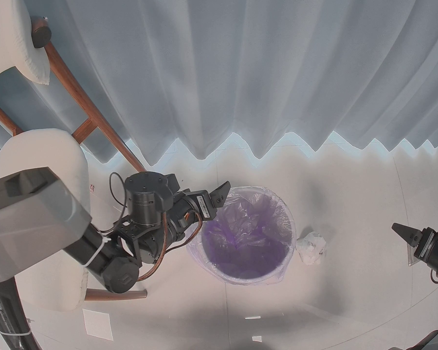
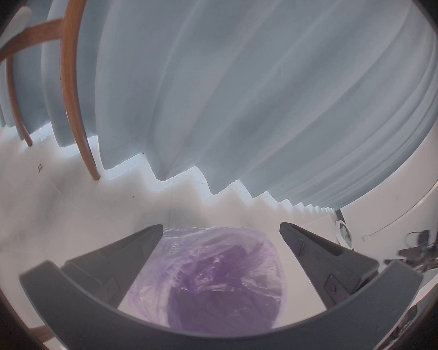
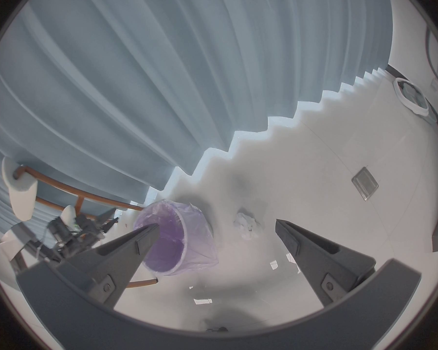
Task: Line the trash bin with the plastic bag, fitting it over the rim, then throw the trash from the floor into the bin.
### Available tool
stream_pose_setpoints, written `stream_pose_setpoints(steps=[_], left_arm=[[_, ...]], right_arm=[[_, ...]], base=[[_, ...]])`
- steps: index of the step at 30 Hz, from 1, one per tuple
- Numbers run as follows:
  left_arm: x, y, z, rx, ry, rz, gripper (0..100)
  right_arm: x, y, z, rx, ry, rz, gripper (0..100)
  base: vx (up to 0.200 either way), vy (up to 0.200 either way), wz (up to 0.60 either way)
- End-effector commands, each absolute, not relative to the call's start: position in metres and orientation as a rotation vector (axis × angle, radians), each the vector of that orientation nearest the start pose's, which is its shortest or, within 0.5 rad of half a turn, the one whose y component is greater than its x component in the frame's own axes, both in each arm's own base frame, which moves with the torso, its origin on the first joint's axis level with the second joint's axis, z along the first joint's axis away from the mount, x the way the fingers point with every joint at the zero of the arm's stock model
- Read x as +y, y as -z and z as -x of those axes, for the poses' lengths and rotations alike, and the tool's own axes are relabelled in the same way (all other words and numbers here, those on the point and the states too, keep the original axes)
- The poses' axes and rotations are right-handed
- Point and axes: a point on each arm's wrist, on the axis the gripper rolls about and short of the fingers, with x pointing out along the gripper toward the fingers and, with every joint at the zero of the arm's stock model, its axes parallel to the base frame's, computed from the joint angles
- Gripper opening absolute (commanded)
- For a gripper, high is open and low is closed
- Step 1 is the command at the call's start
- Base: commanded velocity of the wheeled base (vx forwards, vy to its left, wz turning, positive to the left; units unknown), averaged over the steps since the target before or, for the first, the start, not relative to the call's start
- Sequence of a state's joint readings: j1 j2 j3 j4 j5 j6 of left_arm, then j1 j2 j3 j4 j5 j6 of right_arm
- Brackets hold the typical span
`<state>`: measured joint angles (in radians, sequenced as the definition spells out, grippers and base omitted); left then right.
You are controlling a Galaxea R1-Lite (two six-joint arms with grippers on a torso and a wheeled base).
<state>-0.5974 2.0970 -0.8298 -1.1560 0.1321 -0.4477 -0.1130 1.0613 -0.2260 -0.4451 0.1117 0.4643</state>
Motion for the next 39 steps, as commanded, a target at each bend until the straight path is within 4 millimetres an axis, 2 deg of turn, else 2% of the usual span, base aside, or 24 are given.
stream_pose_setpoints(steps=[1, 3, 5, 6, 8, 10, 11, 13, 14, 15, 17, 23, 26, 32, 39], left_arm=[[-0.197, -0.154, -0.250, 0.148, 0.555, 0.425, 100], [-0.194, -0.166, -0.236, 0.134, 0.628, 0.432, 100], [-0.191, -0.179, -0.230, 0.116, 0.702, 0.441, 100], [-0.191, -0.181, -0.230, 0.111, 0.709, 0.442, 100], [-0.188, -0.197, -0.228, 0.081, 0.753, 0.452, 100], [-0.187, -0.198, -0.228, 0.078, 0.753, 0.452, 100], [-0.186, -0.213, -0.227, 0.049, 0.756, 0.463, 100], [-0.183, -0.222, -0.225, 0.033, 0.746, 0.468, 100], [-0.182, -0.222, -0.225, 0.033, 0.746, 0.468, 100], [-0.179, -0.226, -0.221, 0.025, 0.741, 0.468, 100], [-0.176, -0.231, -0.216, 0.012, 0.746, 0.449, 100], [-0.169, -0.226, -0.214, -0.021, 0.725, 0.324, 100], [-0.168, -0.229, -0.213, -0.035, 0.725, 0.318, 100], [-0.165, -0.229, -0.214, -0.035, 0.686, 0.319, 100], [-0.158, -0.237, -0.207, -0.066, 0.663, 0.330, 100]], right_arm=[[-0.017, -0.122, -0.167, 0.532, 0.141, -0.523, 100], [-0.019, -0.113, -0.185, 0.575, 0.132, -0.522, 100], [-0.021, -0.099, -0.206, 0.640, 0.112, -0.508, 100], [-0.021, -0.097, -0.210, 0.649, 0.110, -0.501, 100], [-0.025, -0.068, -0.243, 0.757, 0.098, -0.422, 100], [-0.025, -0.067, -0.245, 0.760, 0.096, -0.417, 100], [-0.029, -0.042, -0.279, 0.795, 0.079, -0.360, 100], [-0.031, -0.020, -0.302, 0.809, 0.070, -0.339, 100], [-0.031, -0.019, -0.303, 0.809, 0.069, -0.337, 100], [-0.033, -0.004, -0.318, 0.814, 0.059, -0.304, 100], [-0.035, 0.010, -0.332, 0.826, 0.040, -0.262, 100], [-0.031, 0.042, -0.362, 0.836, 0.008, -0.223, 100], [-0.027, 0.047, -0.375, 0.818, -0.006, -0.217, 100], [-0.029, 0.069, -0.390, 0.823, 0.025, -0.203, 100], [-0.028, 0.067, -0.396, 0.830, 0.022, -0.208, 100]], base=[[0.000, 0.000, 0.00], [0.000, 0.000, 0.00], [0.000, 0.000, 0.00], [0.000, 0.000, 0.00], [0.000, 0.000, 0.00], [0.000, 0.000, 0.00], [0.000, 0.000, 0.00], [0.000, 0.000, 0.00], [0.000, 0.000, 0.00], [0.000, 0.000, 0.00], [0.000, 0.000, 0.00], [0.000, 0.000, 0.00], [0.000, 0.000, 0.00], [0.000, 0.000, 0.00], [0.000, 0.000, 0.00]])
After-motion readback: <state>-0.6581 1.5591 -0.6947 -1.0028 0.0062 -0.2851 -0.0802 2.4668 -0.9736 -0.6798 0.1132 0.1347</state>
